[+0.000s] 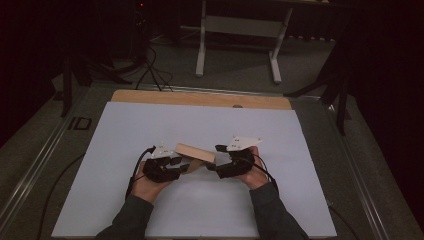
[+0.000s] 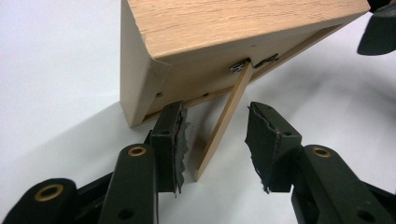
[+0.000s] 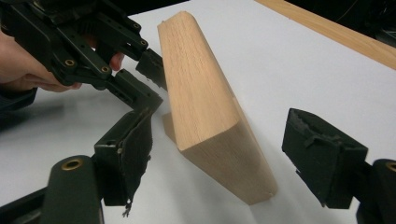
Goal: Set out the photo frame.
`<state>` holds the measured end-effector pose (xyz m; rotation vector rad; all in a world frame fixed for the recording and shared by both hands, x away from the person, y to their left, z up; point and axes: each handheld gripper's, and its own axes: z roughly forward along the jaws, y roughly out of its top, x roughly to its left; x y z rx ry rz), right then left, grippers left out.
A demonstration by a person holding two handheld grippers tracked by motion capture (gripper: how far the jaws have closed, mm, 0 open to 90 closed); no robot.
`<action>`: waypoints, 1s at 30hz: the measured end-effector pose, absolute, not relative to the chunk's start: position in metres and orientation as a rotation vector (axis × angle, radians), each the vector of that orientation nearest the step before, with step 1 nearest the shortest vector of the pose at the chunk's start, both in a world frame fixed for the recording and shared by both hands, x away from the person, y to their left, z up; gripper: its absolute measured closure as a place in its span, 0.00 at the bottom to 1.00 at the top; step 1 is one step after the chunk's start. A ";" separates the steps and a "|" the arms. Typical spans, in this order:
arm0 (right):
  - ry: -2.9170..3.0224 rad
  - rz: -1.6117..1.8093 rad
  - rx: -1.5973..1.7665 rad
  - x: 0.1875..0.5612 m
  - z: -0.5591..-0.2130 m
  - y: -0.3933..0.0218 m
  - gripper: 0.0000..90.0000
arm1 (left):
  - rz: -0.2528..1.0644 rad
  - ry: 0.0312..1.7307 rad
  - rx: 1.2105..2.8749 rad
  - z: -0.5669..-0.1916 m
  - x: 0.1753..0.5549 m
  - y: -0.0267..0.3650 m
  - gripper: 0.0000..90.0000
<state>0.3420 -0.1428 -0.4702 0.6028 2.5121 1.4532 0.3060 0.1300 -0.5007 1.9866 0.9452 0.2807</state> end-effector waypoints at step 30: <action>2.362 1.576 0.732 0.347 -0.459 -0.166 0.54 | 0.318 0.910 2.000 -0.499 0.304 0.129 0.83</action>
